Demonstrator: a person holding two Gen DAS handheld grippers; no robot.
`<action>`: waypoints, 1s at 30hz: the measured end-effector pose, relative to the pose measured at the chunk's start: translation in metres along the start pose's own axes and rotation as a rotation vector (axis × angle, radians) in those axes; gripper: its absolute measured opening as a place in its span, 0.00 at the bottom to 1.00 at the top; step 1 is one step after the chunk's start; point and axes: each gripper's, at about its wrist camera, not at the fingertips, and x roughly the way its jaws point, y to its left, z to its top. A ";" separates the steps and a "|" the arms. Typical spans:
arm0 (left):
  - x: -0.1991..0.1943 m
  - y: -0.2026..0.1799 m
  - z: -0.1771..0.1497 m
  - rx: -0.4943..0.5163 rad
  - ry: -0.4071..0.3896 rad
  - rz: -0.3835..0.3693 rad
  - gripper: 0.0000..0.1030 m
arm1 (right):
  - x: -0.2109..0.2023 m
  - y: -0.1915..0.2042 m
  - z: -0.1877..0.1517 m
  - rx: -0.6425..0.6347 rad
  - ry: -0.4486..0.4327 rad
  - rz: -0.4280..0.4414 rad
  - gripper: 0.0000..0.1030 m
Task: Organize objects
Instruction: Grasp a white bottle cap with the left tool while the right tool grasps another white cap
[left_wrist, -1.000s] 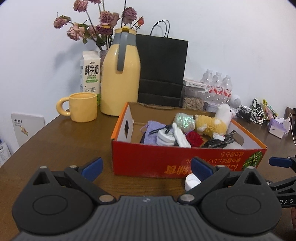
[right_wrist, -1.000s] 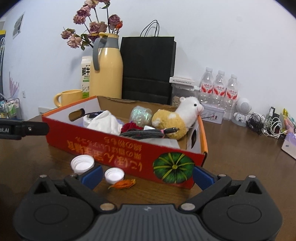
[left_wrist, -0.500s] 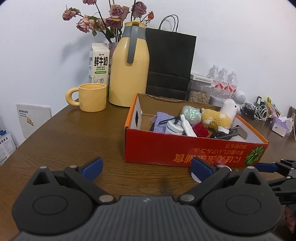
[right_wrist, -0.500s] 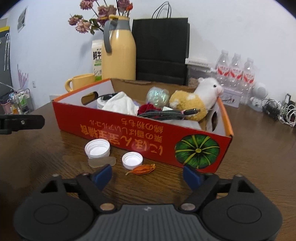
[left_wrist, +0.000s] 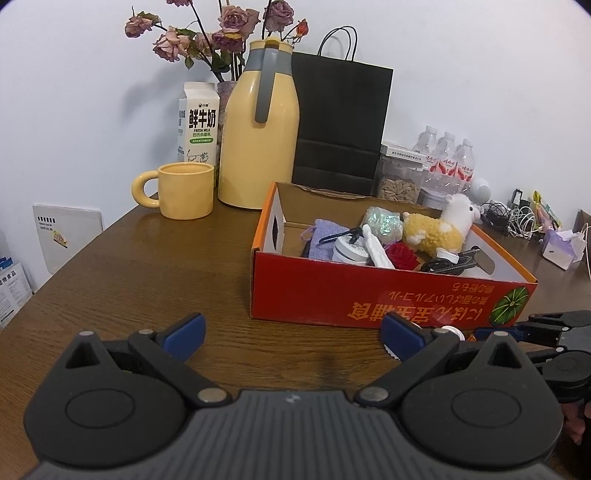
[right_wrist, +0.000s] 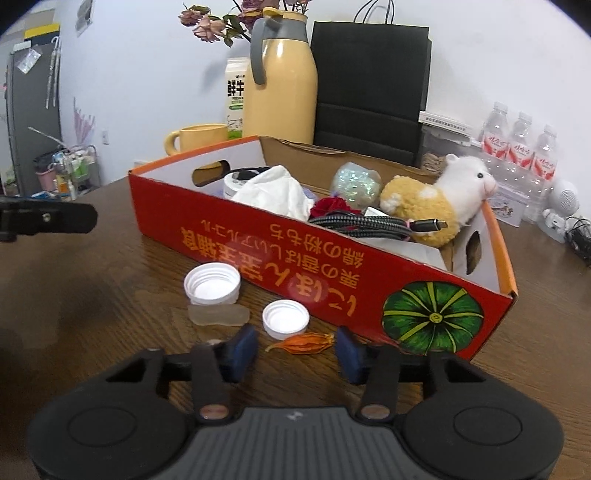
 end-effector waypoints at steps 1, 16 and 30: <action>0.000 0.000 0.000 0.000 0.002 0.001 1.00 | 0.000 0.000 0.000 0.001 -0.003 0.000 0.38; 0.015 -0.021 -0.002 0.027 0.041 -0.025 1.00 | -0.022 -0.006 -0.005 0.065 -0.144 -0.083 0.37; 0.071 -0.081 0.004 0.091 0.169 -0.040 1.00 | -0.034 -0.006 -0.008 0.081 -0.205 -0.130 0.37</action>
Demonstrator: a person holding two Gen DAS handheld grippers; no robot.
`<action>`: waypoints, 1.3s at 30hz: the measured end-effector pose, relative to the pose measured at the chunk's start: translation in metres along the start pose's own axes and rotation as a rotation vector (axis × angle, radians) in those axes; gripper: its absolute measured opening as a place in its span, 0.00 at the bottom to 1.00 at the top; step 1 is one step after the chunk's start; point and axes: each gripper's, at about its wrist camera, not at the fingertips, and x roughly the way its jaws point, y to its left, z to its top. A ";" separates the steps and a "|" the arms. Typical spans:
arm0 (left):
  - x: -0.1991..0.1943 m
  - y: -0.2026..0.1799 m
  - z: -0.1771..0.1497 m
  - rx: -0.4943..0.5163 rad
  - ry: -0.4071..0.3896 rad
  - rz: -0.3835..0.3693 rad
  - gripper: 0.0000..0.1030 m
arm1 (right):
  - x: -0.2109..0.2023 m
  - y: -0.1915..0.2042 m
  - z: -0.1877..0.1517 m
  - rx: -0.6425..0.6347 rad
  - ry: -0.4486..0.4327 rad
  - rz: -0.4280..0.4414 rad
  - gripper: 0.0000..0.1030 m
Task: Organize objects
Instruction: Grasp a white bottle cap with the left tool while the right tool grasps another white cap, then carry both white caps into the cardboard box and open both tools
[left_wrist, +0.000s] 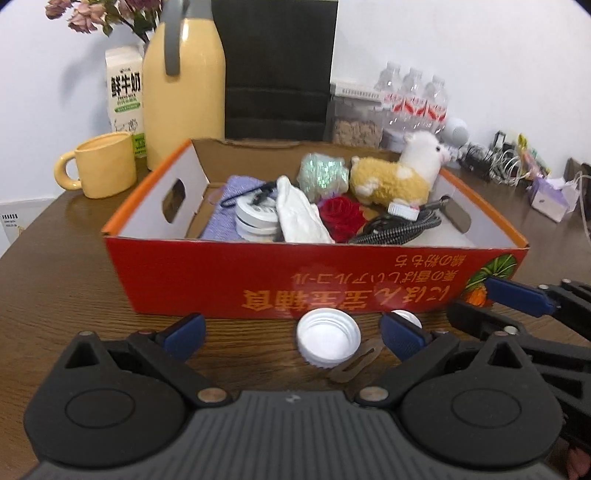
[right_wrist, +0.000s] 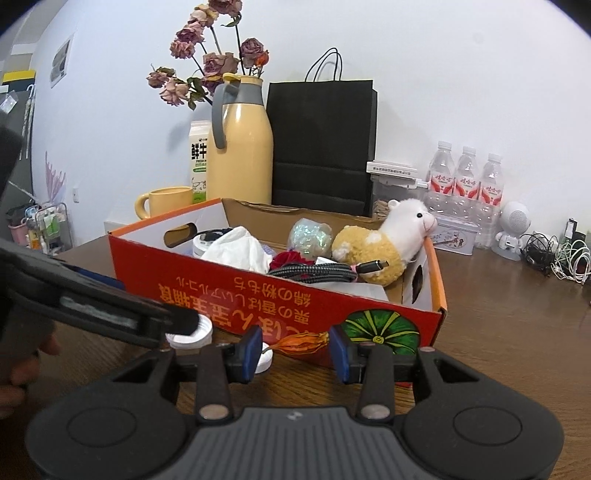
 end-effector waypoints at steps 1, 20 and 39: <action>0.004 -0.003 0.000 -0.001 0.008 0.005 1.00 | 0.000 -0.001 0.000 0.005 -0.001 -0.003 0.37; 0.009 -0.007 -0.004 -0.028 0.021 0.001 0.40 | 0.000 -0.009 0.000 0.041 -0.011 -0.017 0.37; -0.052 0.015 0.025 -0.039 -0.208 -0.031 0.40 | -0.006 0.003 0.020 0.029 -0.086 -0.018 0.37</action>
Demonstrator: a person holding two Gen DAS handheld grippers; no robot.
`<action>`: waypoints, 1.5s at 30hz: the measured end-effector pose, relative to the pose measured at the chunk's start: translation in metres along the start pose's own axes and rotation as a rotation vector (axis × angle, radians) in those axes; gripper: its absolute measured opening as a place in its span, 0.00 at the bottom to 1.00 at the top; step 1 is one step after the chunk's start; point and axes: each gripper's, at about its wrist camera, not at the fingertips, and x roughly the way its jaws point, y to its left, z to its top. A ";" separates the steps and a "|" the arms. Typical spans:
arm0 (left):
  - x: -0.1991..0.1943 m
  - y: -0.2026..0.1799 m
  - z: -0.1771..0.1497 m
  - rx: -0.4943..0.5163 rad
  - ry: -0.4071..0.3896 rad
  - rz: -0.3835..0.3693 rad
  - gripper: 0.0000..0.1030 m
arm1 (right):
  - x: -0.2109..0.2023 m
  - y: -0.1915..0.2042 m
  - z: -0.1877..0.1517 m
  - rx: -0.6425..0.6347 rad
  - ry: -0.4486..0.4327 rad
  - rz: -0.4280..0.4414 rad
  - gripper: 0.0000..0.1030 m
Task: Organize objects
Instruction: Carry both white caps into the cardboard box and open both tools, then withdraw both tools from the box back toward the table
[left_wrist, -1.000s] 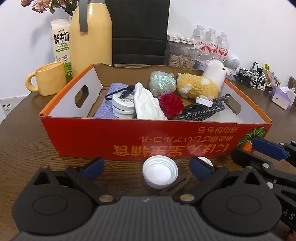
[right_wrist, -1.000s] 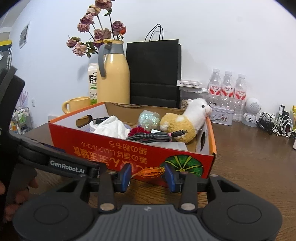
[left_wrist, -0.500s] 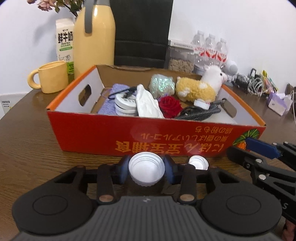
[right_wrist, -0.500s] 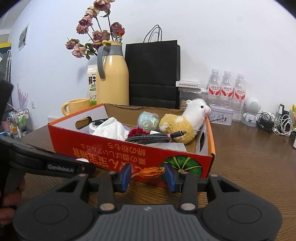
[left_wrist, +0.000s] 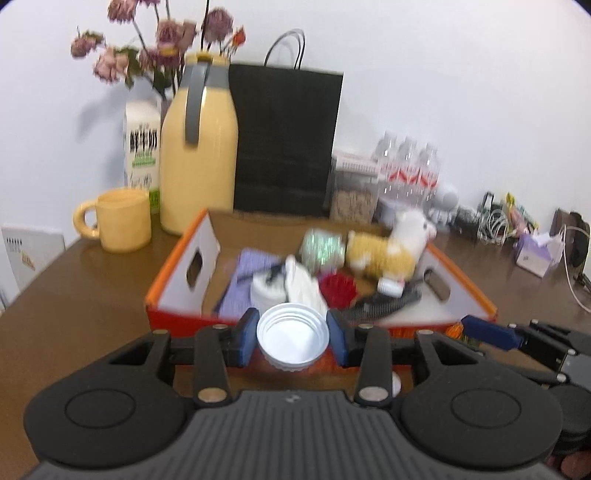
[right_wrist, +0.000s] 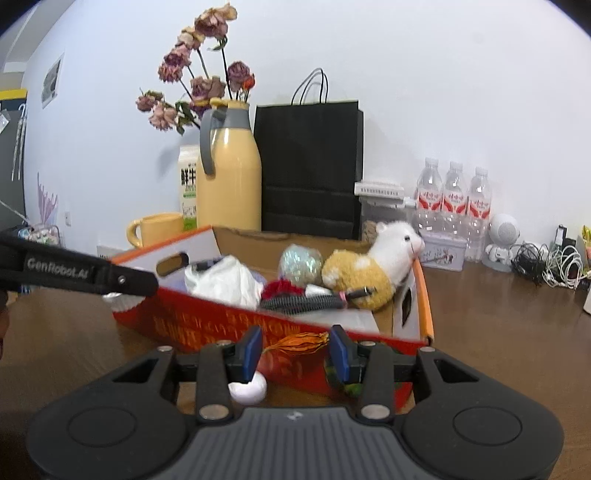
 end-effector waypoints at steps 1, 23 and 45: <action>0.001 -0.001 0.004 0.002 -0.010 -0.001 0.40 | 0.000 0.002 0.004 -0.003 -0.010 0.001 0.37; 0.072 0.010 0.045 -0.048 -0.064 0.042 0.40 | 0.077 -0.005 0.045 0.044 -0.044 -0.053 0.37; 0.075 0.014 0.034 -0.050 -0.093 0.063 1.00 | 0.076 -0.004 0.035 0.032 0.014 -0.118 1.00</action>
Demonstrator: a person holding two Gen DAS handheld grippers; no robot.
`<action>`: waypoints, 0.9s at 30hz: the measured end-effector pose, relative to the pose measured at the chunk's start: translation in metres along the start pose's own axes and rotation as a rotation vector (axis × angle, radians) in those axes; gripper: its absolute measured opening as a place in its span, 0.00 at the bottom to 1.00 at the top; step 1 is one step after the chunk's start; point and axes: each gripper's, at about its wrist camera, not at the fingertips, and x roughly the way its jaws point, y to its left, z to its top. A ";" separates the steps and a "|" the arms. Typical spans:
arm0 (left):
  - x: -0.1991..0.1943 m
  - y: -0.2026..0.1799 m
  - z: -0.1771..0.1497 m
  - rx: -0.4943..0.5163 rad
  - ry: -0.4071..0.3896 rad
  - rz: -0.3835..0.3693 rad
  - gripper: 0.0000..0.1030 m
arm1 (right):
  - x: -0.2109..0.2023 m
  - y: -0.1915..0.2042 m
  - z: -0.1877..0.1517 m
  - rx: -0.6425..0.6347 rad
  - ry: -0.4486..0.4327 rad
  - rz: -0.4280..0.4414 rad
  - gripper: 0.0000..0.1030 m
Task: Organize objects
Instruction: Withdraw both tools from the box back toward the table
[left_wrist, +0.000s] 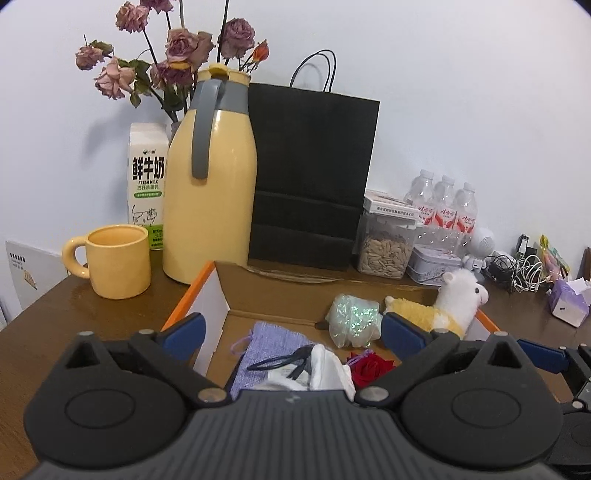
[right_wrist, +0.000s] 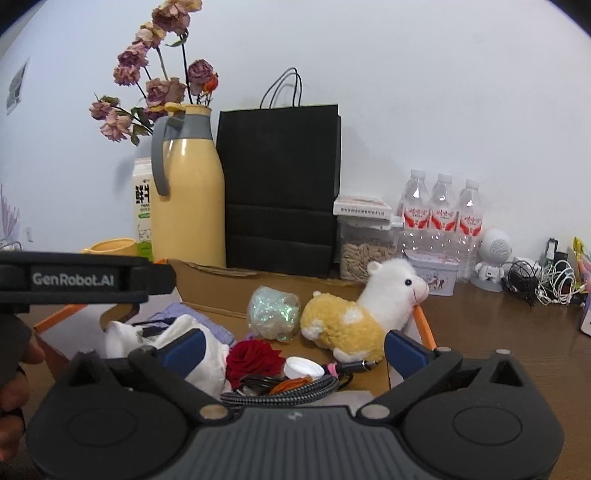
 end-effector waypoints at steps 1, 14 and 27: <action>0.000 0.000 0.000 -0.001 0.002 0.000 1.00 | 0.001 0.000 0.000 0.000 0.004 -0.003 1.00; 0.002 0.001 0.000 -0.008 0.006 0.004 1.00 | 0.000 0.000 0.000 -0.003 -0.005 -0.006 1.00; -0.022 0.000 0.005 -0.015 -0.027 0.005 1.00 | -0.019 0.003 0.008 -0.017 -0.037 0.012 1.00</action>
